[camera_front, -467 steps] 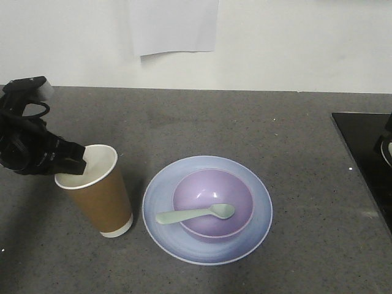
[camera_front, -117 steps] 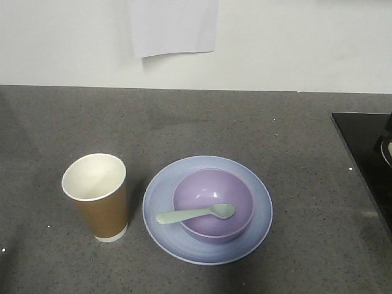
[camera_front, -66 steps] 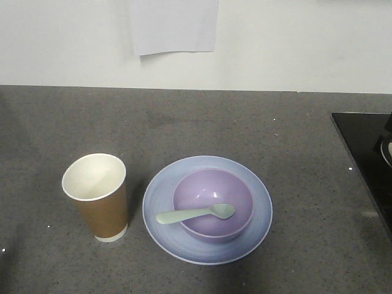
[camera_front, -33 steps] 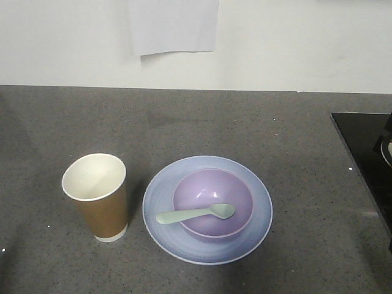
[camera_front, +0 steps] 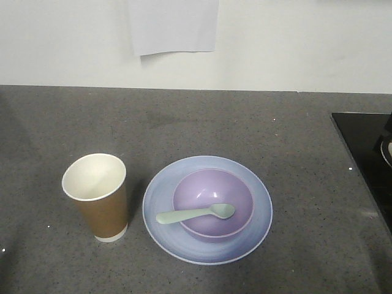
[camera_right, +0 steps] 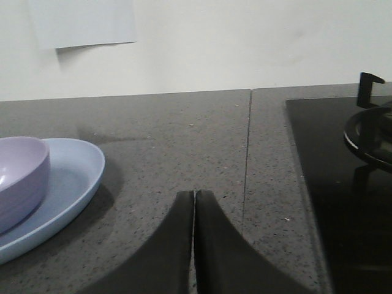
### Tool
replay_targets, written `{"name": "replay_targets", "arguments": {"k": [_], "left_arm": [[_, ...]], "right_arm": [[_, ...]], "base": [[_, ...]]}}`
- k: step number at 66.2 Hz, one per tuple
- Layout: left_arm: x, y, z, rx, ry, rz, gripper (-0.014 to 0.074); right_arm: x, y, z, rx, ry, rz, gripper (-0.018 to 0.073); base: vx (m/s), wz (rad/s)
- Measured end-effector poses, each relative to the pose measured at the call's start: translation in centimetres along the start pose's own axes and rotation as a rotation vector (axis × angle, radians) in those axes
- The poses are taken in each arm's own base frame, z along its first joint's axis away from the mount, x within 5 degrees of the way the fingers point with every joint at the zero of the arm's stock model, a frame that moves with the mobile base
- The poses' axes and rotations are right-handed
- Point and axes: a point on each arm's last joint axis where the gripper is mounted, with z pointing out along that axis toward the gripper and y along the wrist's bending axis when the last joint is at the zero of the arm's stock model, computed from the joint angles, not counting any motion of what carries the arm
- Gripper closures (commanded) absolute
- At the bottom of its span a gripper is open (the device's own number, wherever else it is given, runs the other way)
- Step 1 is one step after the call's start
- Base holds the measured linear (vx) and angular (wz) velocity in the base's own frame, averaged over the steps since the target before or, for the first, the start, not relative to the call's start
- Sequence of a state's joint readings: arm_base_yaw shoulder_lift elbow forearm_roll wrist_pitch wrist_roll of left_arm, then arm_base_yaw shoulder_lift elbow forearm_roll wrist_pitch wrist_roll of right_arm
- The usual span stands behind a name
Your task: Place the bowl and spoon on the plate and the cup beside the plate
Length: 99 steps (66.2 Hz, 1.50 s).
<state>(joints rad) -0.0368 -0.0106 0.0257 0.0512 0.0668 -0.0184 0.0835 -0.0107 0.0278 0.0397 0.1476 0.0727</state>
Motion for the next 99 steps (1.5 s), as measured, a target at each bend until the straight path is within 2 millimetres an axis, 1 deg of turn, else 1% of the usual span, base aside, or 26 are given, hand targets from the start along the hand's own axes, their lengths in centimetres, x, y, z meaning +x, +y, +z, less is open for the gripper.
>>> {"name": "replay_targets", "arguments": {"k": [13, 23, 32, 46, 65, 83, 99], "left_arm": [[0.0, 0.0, 0.0, 0.000, 0.000, 0.000, 0.0603], [0.0, 0.0, 0.0, 0.000, 0.000, 0.000, 0.0603], [0.0, 0.0, 0.0, 0.000, 0.000, 0.000, 0.0603], [0.0, 0.0, 0.0, 0.000, 0.000, 0.000, 0.0603], [0.0, 0.0, 0.0, 0.000, 0.000, -0.001, 0.0603], [0.0, 0.0, 0.0, 0.000, 0.000, -0.003, 0.0603], [0.0, 0.0, 0.0, 0.000, 0.000, -0.004, 0.0603]], "right_arm": [[-0.1, -0.5, 0.0, 0.095, -0.011, -0.010, 0.0562], [-0.1, -0.8, -0.1, 0.129, -0.013, -0.036, 0.0562], [-0.1, -0.8, -0.1, 0.136, -0.011, -0.071, 0.0562], [-0.2, -0.8, -0.1, 0.135, -0.019, -0.071, 0.0562], [-1.1, -0.6, -0.1, 0.123, -0.125, -0.086, 0.0562], [-1.1, -0.7, -0.1, 0.127, -0.116, -0.086, 0.0562], [-0.9, -1.0, -0.1, 0.190, -0.098, -0.067, 0.0562]], "base": [[0.00, 0.00], [0.00, 0.00], [0.00, 0.00], [0.00, 0.00], [0.00, 0.00], [0.00, 0.00], [0.00, 0.00]]}}
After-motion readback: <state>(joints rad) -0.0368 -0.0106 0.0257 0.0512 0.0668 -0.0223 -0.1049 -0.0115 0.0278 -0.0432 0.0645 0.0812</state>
